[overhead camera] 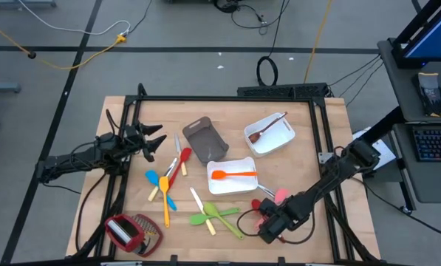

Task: Pick & Place Kitchen Items
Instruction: Put the red serving spoon into top white bin

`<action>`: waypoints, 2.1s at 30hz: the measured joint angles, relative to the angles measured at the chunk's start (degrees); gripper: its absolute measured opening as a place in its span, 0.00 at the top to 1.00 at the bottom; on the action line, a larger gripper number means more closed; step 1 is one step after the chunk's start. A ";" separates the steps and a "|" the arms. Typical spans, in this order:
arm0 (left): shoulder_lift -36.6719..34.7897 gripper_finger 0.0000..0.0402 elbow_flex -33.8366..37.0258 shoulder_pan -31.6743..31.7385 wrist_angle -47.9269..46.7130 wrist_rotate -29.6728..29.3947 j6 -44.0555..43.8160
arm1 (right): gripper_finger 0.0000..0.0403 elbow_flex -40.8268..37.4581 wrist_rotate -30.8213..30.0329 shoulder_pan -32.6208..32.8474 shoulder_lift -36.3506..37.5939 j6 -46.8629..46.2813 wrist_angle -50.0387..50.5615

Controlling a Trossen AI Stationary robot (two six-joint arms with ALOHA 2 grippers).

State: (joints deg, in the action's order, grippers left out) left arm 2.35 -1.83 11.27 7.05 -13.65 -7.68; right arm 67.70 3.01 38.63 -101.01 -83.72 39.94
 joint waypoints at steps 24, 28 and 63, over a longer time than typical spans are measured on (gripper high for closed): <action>0.00 0.38 0.00 0.00 -0.74 0.00 -0.04 | 0.64 -8.89 0.02 0.11 0.26 -6.95 -14.29; 0.00 0.38 0.00 0.01 -1.88 0.00 -0.04 | 0.64 -8.89 0.04 0.13 0.22 -6.88 -14.44; 0.00 0.38 0.00 0.01 -2.79 0.00 -0.02 | 0.65 -8.91 -0.17 0.07 0.09 -5.66 -13.66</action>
State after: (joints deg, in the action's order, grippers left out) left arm 2.35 -1.83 11.28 4.26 -13.65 -7.70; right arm 58.78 2.83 38.70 -100.92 -89.39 26.28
